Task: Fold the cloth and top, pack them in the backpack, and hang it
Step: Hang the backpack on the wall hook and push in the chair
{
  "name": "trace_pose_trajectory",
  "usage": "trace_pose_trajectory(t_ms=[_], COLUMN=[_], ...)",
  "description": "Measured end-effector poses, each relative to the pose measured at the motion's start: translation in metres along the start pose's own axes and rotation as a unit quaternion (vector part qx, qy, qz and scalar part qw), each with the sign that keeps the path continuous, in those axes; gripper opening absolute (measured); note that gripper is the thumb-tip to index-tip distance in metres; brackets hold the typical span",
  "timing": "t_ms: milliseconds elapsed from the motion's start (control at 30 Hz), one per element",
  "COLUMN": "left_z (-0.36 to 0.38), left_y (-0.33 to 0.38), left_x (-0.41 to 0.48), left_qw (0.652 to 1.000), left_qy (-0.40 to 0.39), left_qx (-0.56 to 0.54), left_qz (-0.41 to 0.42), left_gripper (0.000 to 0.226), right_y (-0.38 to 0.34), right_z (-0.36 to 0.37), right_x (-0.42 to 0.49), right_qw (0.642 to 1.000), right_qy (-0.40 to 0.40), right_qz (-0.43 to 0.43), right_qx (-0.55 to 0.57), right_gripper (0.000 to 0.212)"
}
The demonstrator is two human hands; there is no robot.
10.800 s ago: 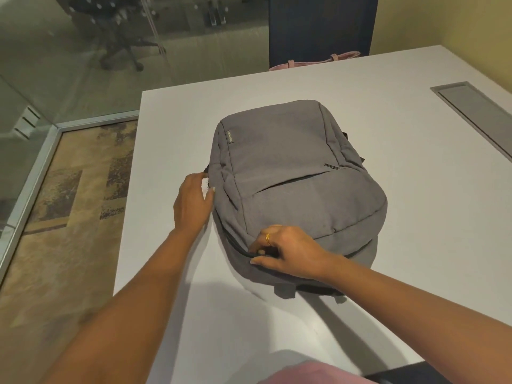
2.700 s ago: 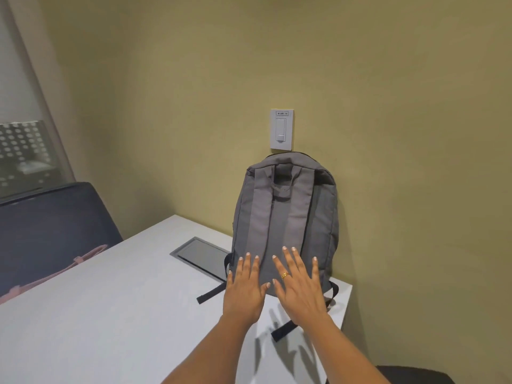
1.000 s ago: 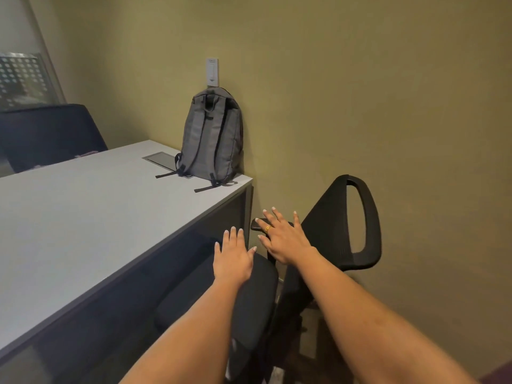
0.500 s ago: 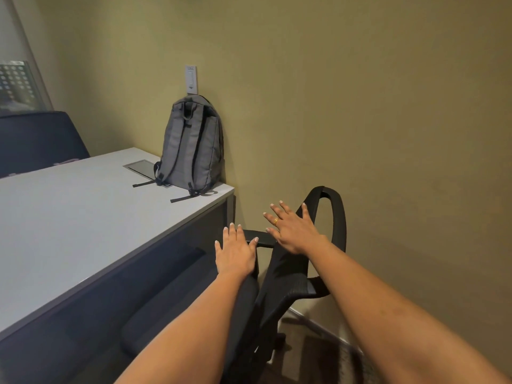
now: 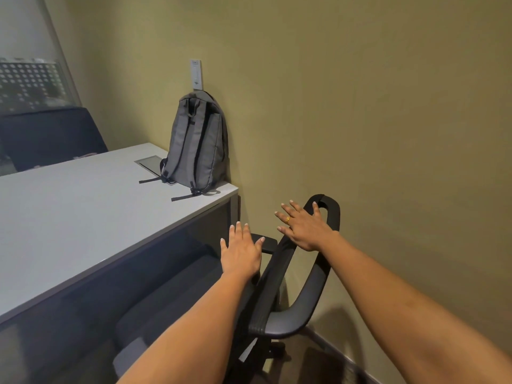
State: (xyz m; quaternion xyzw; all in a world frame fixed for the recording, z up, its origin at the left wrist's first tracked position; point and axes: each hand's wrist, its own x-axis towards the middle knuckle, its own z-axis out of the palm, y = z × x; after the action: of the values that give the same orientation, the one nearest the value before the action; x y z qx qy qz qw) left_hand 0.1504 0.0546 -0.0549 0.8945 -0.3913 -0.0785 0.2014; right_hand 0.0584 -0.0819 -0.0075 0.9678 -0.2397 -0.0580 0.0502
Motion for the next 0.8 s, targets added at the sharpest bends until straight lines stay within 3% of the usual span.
trace_pose_trajectory(t_ms=[367, 800], left_z=[0.001, 0.037], left_y=[0.070, 0.144], left_x=[0.022, -0.012], left_qw=[0.991, 0.961], left_qy=[0.075, 0.100], left_qx=[0.043, 0.085], left_qz=[-0.098, -0.243], left_gripper=[0.059, 0.065], right_y=[0.082, 0.098], right_z=[0.020, 0.032], right_x=[0.030, 0.033], right_qw=[0.987, 0.945], right_qy=[0.017, 0.024], right_qz=[-0.135, -0.293], right_qx=[0.086, 0.141], right_gripper=[0.052, 0.051])
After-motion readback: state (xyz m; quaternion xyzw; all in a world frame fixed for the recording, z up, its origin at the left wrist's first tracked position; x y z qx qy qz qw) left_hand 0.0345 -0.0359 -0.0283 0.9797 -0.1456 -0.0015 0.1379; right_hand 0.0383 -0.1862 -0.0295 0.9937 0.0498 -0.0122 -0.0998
